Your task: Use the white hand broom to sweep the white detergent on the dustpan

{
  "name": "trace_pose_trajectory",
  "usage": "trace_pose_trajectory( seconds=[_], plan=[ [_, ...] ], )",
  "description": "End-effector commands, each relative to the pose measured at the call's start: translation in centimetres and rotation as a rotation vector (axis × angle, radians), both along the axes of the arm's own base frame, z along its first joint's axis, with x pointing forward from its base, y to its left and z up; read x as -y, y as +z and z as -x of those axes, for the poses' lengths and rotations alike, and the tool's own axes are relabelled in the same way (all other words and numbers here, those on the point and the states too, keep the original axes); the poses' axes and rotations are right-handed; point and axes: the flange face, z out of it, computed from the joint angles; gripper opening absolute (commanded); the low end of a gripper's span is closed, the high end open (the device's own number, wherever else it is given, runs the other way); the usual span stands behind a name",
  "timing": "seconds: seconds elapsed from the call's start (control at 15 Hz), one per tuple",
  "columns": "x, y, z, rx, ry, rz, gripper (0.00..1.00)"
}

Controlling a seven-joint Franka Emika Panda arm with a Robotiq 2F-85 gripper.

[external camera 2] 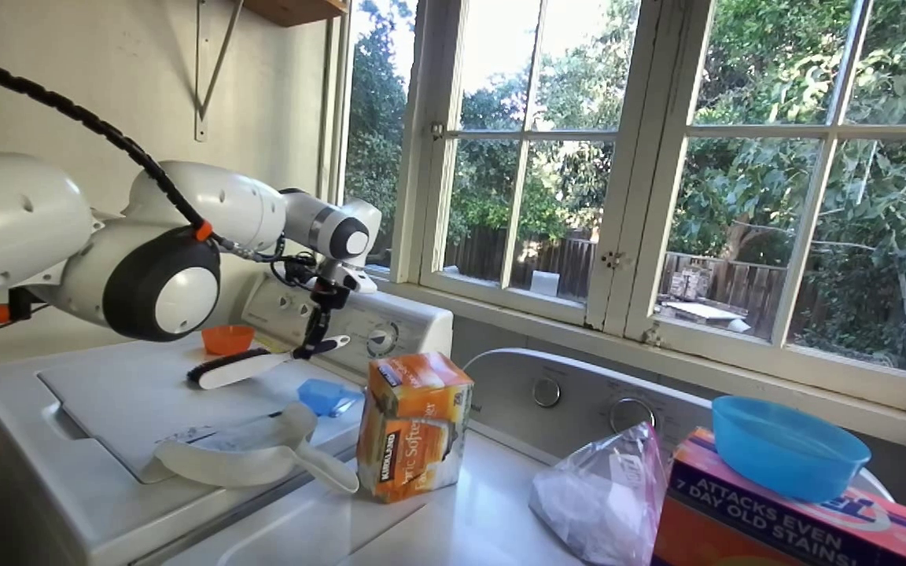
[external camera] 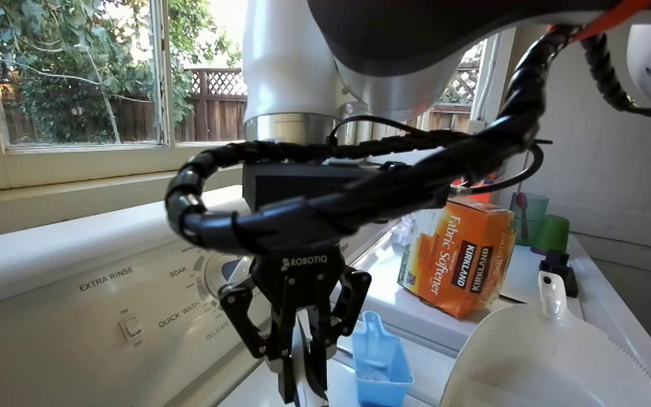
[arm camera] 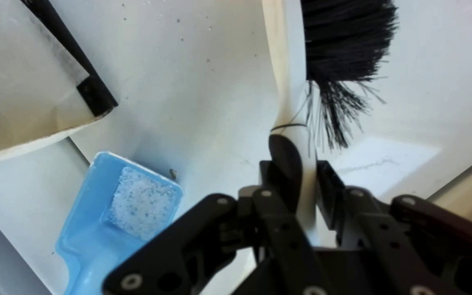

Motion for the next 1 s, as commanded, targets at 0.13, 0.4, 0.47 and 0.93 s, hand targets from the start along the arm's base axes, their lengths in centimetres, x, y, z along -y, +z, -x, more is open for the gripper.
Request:
trace_pose_trajectory(
  seconds=[0.13,0.4,0.47,0.93],
  plan=[
    [-0.9,1.8,0.6,0.067,0.111,-0.005,0.69],
    [-1.0,6.8,1.6,0.137,0.182,0.031,0.98],
    [-0.9,8.0,2.0,0.139,0.201,0.045,1.0],
    [0.5,14.9,3.4,0.192,0.404,0.086,1.0]
  ],
)
